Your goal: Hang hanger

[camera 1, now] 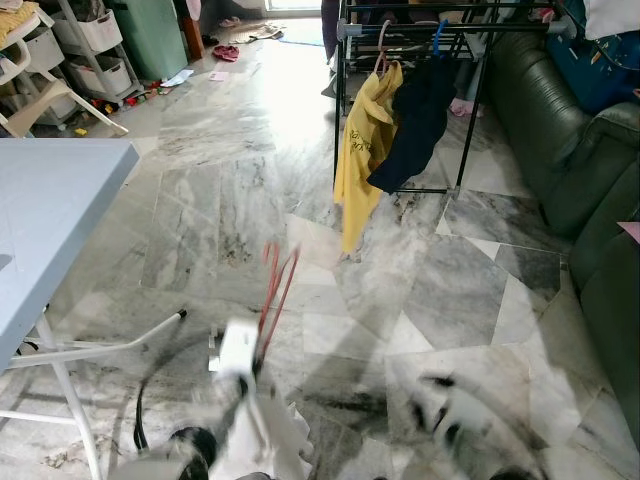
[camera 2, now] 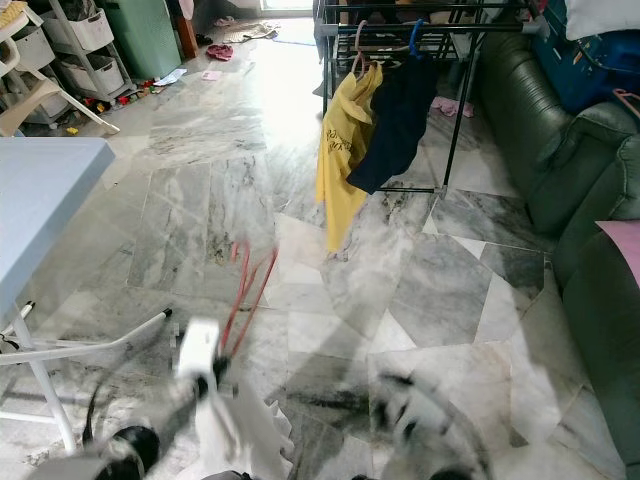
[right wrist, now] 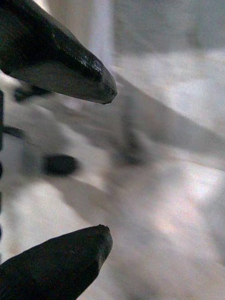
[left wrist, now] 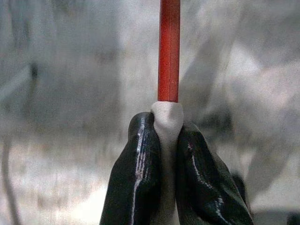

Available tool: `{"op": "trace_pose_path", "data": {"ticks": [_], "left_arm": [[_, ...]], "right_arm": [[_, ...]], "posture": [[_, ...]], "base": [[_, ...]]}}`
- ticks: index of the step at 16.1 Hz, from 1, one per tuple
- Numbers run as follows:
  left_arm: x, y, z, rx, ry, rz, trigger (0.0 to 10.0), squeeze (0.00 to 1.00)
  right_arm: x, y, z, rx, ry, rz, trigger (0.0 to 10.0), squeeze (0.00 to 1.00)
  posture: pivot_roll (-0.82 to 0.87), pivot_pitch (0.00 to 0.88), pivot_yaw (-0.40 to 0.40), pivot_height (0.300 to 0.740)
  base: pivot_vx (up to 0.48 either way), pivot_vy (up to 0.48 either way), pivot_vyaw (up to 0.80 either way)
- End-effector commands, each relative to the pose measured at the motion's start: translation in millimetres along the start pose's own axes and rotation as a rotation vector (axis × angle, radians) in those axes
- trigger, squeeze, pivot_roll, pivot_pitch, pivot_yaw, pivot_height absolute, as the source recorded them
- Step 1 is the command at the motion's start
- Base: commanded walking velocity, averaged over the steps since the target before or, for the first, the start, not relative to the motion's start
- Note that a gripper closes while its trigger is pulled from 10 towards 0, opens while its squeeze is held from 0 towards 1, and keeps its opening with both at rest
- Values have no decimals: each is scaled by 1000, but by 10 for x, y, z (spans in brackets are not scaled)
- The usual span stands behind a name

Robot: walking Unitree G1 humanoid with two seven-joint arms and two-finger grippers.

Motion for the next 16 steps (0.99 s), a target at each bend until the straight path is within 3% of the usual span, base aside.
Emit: {"op": "trace_pose_path", "data": {"ticks": [1,3,5,7,8,9,10,11,14,16], "left_arm": [[-112,599,17,-186,-90,92,10000,0],[-222,918,-18,-278,-181,111,10000,0],[-369,1196,-71,-356,-265,188,10000,0],[-584,1516,-134,-433,-356,217,10000,0],[-775,1672,-184,-464,-437,240,10000,0],[-836,1719,-206,-473,-465,248,10000,0],[-1077,1768,-274,-467,-587,308,10000,0],[-1164,1777,-301,-464,-629,325,10000,0],[-1329,1724,-360,-441,-727,372,10000,0],[-1398,1573,-397,-406,-795,453,10000,0]], "right_arm": [[-94,534,16,-182,-31,-105,10000,0],[-139,873,-37,-327,4,-88,10000,0],[-261,1078,-105,-412,-29,-157,10000,0],[-261,1231,-179,-495,-13,-214,10000,0],[-197,1281,-216,-532,24,-255,10000,0],[-175,1298,-230,-545,38,-263,10000,0],[-85,1369,-270,-585,102,-222,10000,0],[-21,1391,-291,-603,141,-230,10000,0],[204,1327,-336,-610,270,-313,10000,0],[386,1220,-403,-612,388,-419,10000,0]], "posture": [[-107,87,44,740],[-112,106,42,740],[-113,121,42,740],[-117,127,47,740],[-127,138,54,740],[-129,138,55,740],[-134,143,62,740],[-134,143,62,740],[-136,161,79,740],[-131,174,84,740]], "base": [[0,0,0],[0,0,0],[0,0,0],[0,0,0],[0,0,0],[0,0,0],[0,0,0],[0,0,0],[0,0,0],[0,0,0]]}}
Point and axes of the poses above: a point about 5 cm out from each wrist's last joint towards the gripper, its own z axis pointing out of the wrist towards the gripper, its own y axis along the axis of the wrist's last joint, x = y × z, the point moved 6 cm from there along z, pointing out of the wrist towards the gripper, and after that the axes turned 14 degrees about -z, right-handed, at the moved point
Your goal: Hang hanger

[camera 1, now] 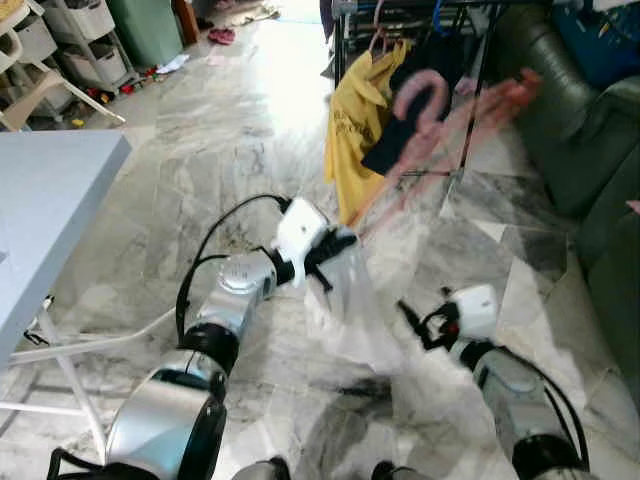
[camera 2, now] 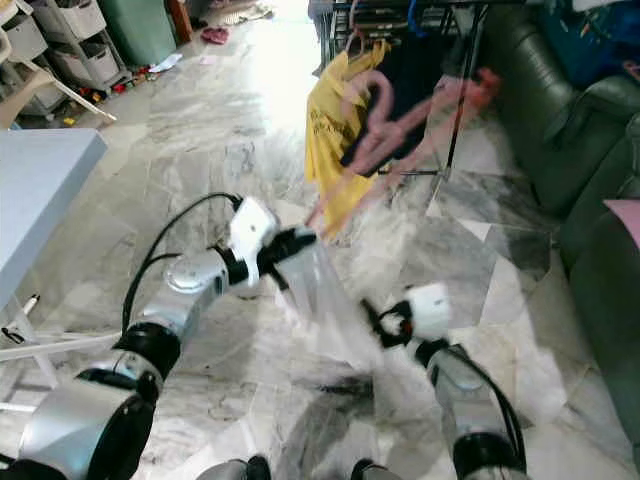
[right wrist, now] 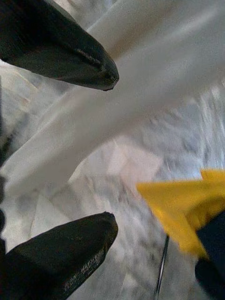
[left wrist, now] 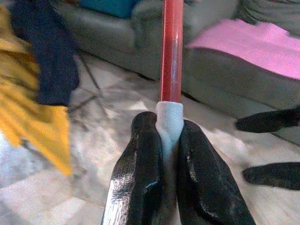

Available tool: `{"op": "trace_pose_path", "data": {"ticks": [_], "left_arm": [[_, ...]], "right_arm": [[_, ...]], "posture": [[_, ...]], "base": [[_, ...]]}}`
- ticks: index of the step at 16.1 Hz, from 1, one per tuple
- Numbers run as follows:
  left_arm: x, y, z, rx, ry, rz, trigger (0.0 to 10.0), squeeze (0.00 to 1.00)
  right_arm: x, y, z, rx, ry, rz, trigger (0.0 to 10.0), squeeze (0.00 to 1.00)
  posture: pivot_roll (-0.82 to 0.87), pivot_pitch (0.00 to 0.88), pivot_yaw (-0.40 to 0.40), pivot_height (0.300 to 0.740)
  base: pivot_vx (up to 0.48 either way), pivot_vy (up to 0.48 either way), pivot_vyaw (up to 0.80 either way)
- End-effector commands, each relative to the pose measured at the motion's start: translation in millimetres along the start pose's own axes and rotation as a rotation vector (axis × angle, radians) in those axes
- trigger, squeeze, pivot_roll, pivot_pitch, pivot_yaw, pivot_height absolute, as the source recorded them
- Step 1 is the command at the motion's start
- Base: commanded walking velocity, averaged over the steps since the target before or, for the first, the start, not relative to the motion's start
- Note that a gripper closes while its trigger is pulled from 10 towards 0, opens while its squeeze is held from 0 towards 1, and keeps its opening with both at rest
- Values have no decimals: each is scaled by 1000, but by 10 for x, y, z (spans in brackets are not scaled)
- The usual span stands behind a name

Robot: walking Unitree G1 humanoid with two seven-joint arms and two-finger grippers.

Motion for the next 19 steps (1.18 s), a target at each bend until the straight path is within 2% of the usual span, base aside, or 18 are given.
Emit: {"op": "trace_pose_path", "data": {"ticks": [1,3,5,8,12,13,14,15,16,18,19], "left_arm": [[-13,24,-31,7,-30,40,10000,0],[-100,-61,-81,52,-111,55,10000,0],[-227,-47,-103,63,-210,52,10000,0],[-476,50,-170,80,-400,88,10000,0],[-645,216,-230,78,-522,104,10000,0],[-638,319,-202,55,-510,139,10000,0],[-599,376,-186,39,-485,154,10000,0],[-576,395,-181,32,-472,161,10000,0],[-386,506,-141,-13,-353,198,10000,0],[-181,636,-139,-62,-219,230,10000,0],[-139,658,-138,-72,-189,239,10000,0]], "right_arm": [[93,24,-6,-10,66,-39,10000,0],[146,15,-23,-6,108,-67,10000,0],[138,28,-19,-11,113,-64,10000,0],[282,79,-29,-43,238,-22,10000,0],[538,69,-27,-55,406,147,10000,0],[791,80,-49,-51,529,138,0,0],[951,50,-95,-37,605,112,0,0],[1004,29,-113,-27,627,102,0,0],[1120,-165,-185,48,651,19,0,0],[1035,-299,-221,96,580,-13,0,0],[1012,-312,-233,100,567,-15,0,0]], "posture": [[-131,174,84,740],[-127,191,81,740],[-122,194,79,740],[-112,203,80,740],[-97,209,101,740],[-97,209,101,740],[-81,206,106,740],[-81,206,106,740],[-75,204,107,740],[-68,207,113,740],[-68,207,113,740]], "base": [[0,0,0],[0,0,0],[0,0,0],[0,0,0],[0,0,0],[0,0,0],[0,0,0],[0,0,0],[0,0,0],[0,0,0],[0,0,0]]}}
Point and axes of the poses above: a point about 5 cm out from each wrist's last joint towards the gripper, its own z axis pointing out of the wrist towards the gripper, its own y axis along the axis of the wrist's last joint, x = y × z, the point moved 6 cm from there along z, pointing out of the wrist towards the gripper, and after that the axes turned 14 degrees about -z, right-handed, at the moved point
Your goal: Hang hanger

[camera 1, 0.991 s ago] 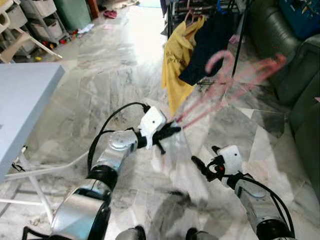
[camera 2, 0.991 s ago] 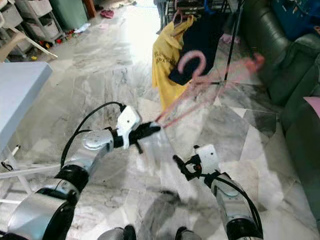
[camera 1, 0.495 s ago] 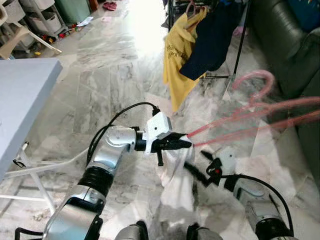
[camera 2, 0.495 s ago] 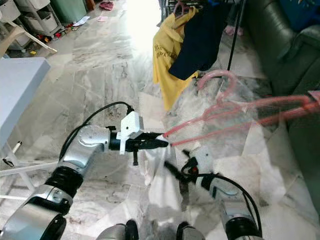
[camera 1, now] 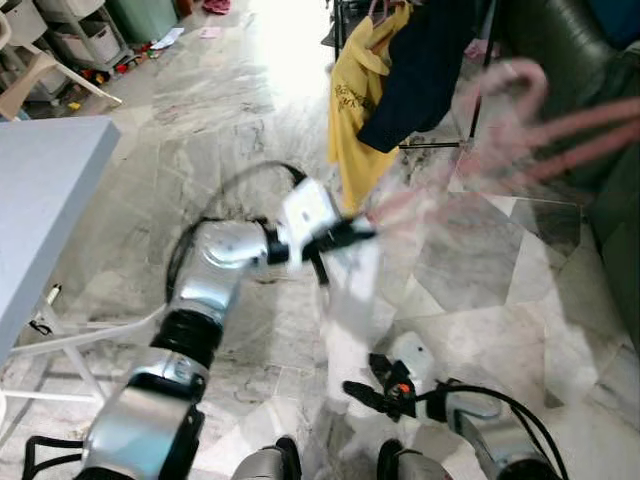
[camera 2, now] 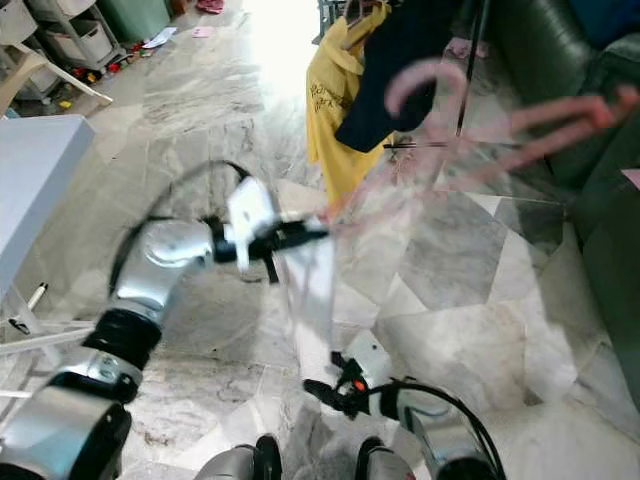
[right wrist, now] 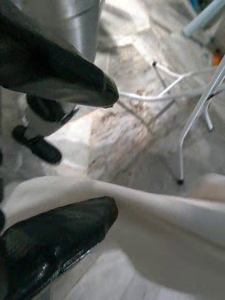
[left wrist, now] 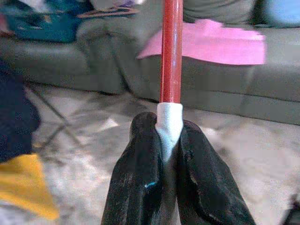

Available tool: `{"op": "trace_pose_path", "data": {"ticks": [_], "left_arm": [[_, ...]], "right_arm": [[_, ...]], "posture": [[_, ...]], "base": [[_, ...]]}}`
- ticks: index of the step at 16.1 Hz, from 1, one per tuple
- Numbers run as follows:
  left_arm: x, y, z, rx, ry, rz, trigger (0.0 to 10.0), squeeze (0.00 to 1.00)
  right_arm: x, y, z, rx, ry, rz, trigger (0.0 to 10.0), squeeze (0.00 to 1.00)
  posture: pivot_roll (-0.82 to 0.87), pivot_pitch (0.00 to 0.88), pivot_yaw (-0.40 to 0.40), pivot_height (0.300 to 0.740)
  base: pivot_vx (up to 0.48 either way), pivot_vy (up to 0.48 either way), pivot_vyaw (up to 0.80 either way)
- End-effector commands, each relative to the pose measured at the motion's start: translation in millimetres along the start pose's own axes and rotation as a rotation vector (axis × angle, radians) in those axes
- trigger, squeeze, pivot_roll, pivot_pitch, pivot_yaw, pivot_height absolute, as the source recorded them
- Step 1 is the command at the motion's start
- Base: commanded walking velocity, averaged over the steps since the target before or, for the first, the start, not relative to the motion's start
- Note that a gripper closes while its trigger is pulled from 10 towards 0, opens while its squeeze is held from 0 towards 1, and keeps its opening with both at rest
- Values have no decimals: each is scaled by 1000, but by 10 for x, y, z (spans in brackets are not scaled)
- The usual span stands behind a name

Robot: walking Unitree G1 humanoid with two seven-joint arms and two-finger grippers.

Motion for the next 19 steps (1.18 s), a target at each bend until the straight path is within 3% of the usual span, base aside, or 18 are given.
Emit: {"op": "trace_pose_path", "data": {"ticks": [1,4,6,7,8,9,11,13,15,19], "left_arm": [[137,47,-59,-17,77,39,10000,0],[266,124,-64,-50,158,67,10000,0],[279,154,-36,-60,161,75,10000,0],[280,171,-29,-68,161,77,10000,0],[283,195,-21,-79,164,82,10000,0],[232,207,9,-88,125,63,10000,0],[43,114,24,-35,-23,22,10000,0],[-12,-47,-14,38,-67,13,10000,0],[2,-515,-142,152,17,-27,10000,0],[-144,-1178,-409,242,141,-204,10000,0]], "right_arm": [[-1,-71,-38,28,-36,-10,0,0],[-94,-249,-151,116,-140,-41,0,0],[-311,-418,-240,222,-300,-38,5255,0],[-417,-416,-270,224,-383,-25,10000,0],[-441,-375,-249,197,-419,-2,6078,0],[-468,-257,-210,140,-456,-6,10000,0],[-593,-205,-274,107,-519,5,10000,0],[-694,-205,-357,100,-563,9,10000,0],[-816,-154,-425,78,-625,19,10000,0],[-796,30,-288,12,-665,8,10000,0]], "posture": [[-70,209,116,740],[-88,215,125,740],[-94,215,131,740],[-95,213,133,740],[-93,215,134,740],[-90,216,133,740],[-79,216,134,740],[-75,214,137,740],[-77,210,139,740],[-89,201,120,740]], "base": [[0,0,0],[0,0,0],[0,0,0],[0,0,0],[0,0,0],[0,0,0],[0,0,0],[0,0,0],[0,0,0],[0,0,0]]}}
Point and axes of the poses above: a point about 5 cm out from each wrist's last joint towards the gripper, its own z axis pointing out of the wrist towards the gripper, its own y axis along the axis of the wrist's last joint, x = y × z, the point moved 6 cm from there along z, pointing out of the wrist towards the gripper, and after that the axes turned 14 degrees about -z, right-handed, at the moved point
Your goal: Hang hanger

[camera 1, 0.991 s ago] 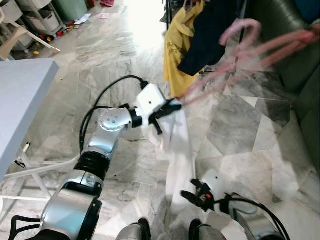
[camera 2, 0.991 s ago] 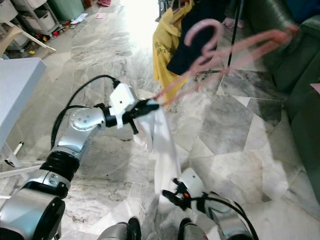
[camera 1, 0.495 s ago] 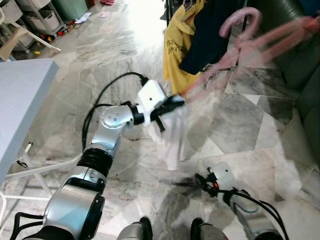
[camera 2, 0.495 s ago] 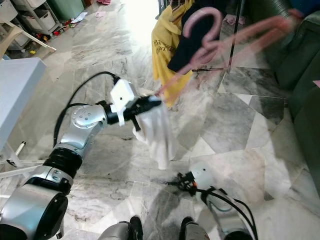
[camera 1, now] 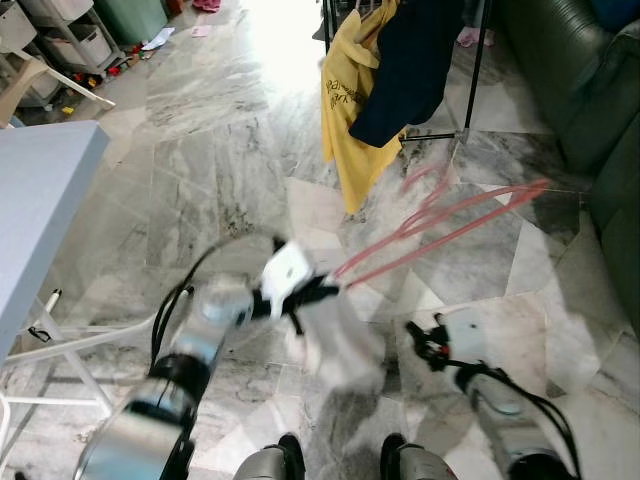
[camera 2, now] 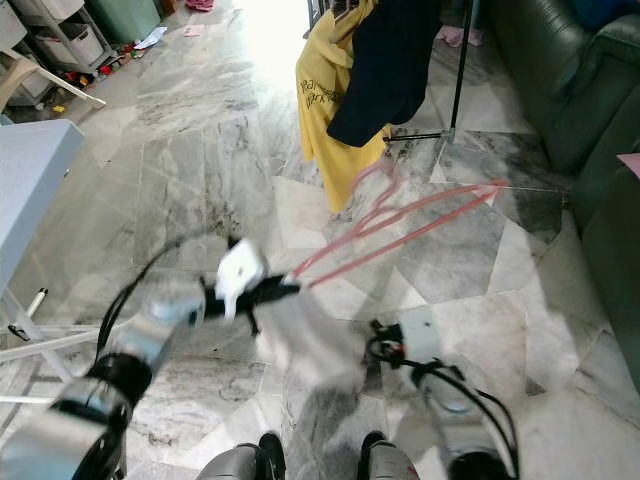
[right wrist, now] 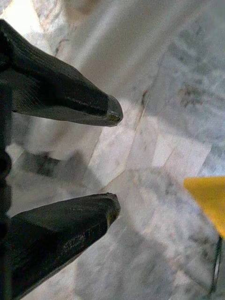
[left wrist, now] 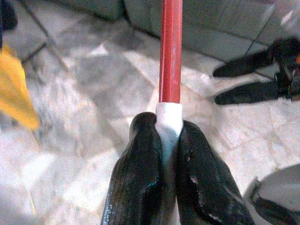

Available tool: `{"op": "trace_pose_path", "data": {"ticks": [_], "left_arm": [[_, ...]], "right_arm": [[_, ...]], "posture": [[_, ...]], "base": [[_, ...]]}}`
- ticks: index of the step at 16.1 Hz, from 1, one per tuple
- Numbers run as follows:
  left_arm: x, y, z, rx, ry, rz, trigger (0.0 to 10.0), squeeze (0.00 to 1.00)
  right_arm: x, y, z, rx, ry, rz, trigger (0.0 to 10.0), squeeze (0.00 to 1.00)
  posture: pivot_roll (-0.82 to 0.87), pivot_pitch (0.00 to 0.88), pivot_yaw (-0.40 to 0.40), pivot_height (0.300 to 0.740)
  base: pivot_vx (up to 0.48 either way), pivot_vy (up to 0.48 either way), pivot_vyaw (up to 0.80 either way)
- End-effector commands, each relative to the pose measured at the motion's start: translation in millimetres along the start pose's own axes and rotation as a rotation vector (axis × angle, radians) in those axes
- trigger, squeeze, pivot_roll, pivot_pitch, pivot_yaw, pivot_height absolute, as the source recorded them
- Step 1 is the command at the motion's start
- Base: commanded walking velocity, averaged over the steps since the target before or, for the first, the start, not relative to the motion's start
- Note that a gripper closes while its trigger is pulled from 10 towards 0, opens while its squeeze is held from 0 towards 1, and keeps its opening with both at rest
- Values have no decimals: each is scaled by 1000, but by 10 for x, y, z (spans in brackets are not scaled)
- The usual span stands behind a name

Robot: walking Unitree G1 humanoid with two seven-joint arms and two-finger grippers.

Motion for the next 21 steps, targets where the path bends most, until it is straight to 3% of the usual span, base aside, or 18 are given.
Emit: {"op": "trace_pose_path", "data": {"ticks": [1,2,4,6,8,14,18,21], "left_arm": [[62,-73,-68,9,45,9,10000,0],[148,-265,-132,40,153,-16,10000,0],[243,-348,-171,27,260,-84,10000,0],[359,-455,-228,-83,438,-353,10000,0],[338,-518,-223,-114,480,-427,10000,0],[251,-667,-118,-147,689,-518,10000,0],[123,-953,-145,-76,690,-603,10000,0],[101,-931,-59,-38,677,-585,10000,0]], "right_arm": [[54,45,13,-18,0,-2,10000,0],[154,74,21,-33,16,-12,10000,0],[195,54,9,-29,14,5,10000,0],[211,-7,-27,-7,-45,62,10000,0],[210,-31,-46,5,-62,57,10000,0],[164,-52,-50,37,3,-36,10000,0],[187,55,54,21,-5,-42,10000,0],[166,97,57,1,-21,-51,10000,0]], "posture": [[-89,201,120,740],[-90,196,108,740],[-90,194,95,740],[-88,189,66,740],[-91,190,46,740],[-69,127,-103,740],[-94,58,-67,740],[-132,50,-23,740]], "base": [[0,0,0],[0,0,0],[0,0,0],[0,0,0],[0,0,0],[0,0,0],[0,0,0],[0,0,0]]}}
Point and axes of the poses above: a point about 5 cm out from each wrist's last joint towards the gripper, its own z axis pointing out of the wrist towards the gripper, its own y axis along the axis of the wrist's last joint, x = y × z, the point moved 6 cm from there along z, pointing out of the wrist towards the gripper, and after that the axes turned 14 degrees about -z, right-handed, at the moved point
